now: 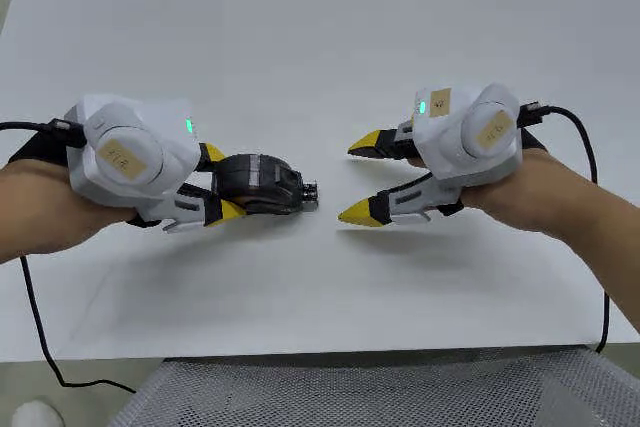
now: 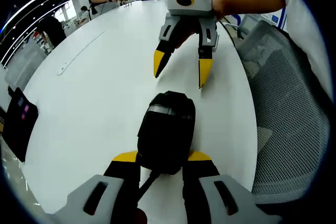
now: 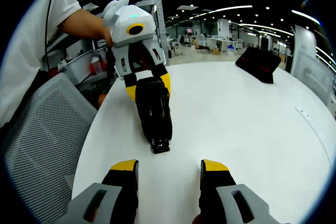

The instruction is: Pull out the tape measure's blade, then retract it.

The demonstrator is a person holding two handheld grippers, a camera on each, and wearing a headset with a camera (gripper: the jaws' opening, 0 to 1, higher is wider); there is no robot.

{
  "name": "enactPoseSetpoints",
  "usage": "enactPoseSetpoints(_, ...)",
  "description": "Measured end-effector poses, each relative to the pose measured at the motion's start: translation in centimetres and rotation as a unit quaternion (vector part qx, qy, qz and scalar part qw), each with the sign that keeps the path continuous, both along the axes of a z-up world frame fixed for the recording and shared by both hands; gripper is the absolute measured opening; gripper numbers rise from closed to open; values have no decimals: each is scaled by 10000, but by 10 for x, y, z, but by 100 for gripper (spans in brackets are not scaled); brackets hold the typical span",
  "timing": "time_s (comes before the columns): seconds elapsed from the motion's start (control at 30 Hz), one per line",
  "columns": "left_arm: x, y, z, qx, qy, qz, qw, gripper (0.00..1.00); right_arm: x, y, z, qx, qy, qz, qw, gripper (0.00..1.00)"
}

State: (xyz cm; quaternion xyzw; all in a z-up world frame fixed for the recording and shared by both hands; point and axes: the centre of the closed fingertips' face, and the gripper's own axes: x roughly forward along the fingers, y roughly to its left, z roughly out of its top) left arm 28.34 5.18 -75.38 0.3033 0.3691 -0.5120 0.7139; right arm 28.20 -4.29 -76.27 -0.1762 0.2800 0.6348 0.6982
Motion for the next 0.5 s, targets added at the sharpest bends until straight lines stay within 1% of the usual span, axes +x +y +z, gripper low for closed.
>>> enactPoseSetpoints(0.23, 0, 1, 0, -10, 11, 14, 10000, 25, -1, 11, -3, 27, -38, 113, 9999, 34)
enactPoseSetpoints(0.4, 0, 2, 0, -21, 9, 8, 10000, 25, -1, 18, -5, 81, -32, 144, 9999, 32)
enactPoseSetpoints(0.5, 0, 2, 0, -21, 10, 8, 10000, 25, -4, 22, -7, 89, -35, 207, 9997, 29)
